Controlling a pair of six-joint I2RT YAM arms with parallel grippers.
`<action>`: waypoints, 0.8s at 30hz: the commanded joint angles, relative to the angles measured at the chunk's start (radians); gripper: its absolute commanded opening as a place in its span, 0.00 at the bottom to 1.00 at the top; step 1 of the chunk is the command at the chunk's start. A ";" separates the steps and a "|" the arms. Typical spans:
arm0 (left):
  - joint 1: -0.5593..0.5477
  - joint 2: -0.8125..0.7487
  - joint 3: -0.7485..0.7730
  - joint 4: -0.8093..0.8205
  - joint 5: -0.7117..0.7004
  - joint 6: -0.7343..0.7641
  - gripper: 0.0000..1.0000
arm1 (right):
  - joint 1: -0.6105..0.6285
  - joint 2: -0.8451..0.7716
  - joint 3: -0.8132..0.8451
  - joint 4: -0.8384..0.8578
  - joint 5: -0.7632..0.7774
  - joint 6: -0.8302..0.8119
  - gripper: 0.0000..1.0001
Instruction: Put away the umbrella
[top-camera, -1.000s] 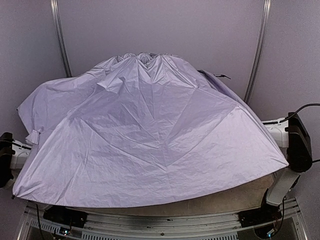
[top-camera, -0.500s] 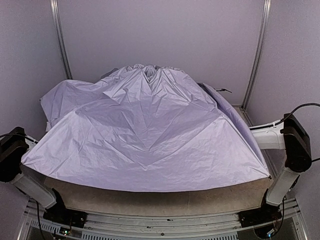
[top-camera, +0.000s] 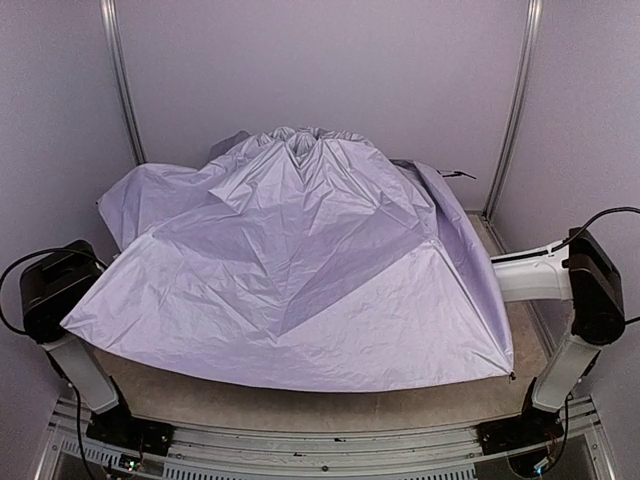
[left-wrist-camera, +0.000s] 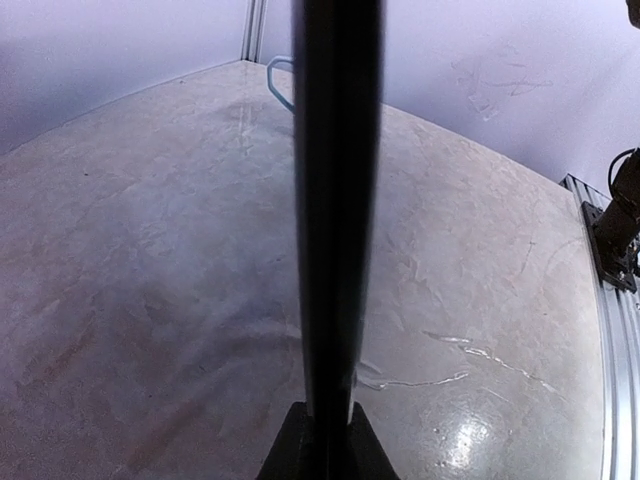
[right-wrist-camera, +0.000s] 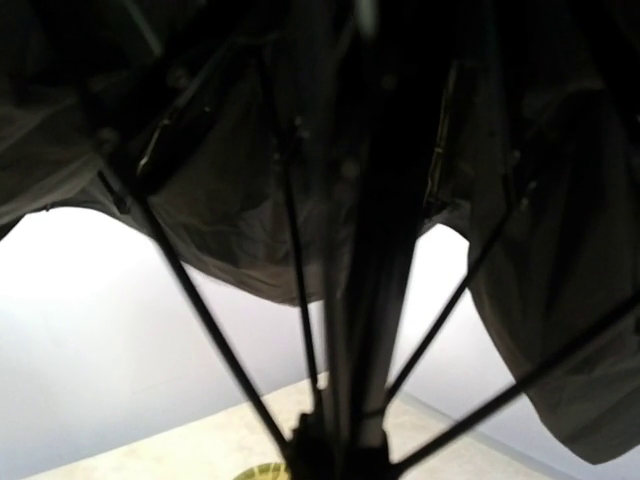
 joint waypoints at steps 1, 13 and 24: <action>0.010 -0.040 0.081 0.207 -0.069 0.039 0.15 | -0.005 0.016 -0.086 -0.111 -0.005 -0.099 0.00; -0.047 -0.132 -0.059 0.010 -0.284 0.069 0.46 | -0.094 0.002 0.077 0.193 0.047 -0.109 0.00; 0.024 -0.159 -0.135 -0.032 -0.430 -0.038 0.58 | -0.142 -0.049 0.281 0.175 0.082 -0.170 0.00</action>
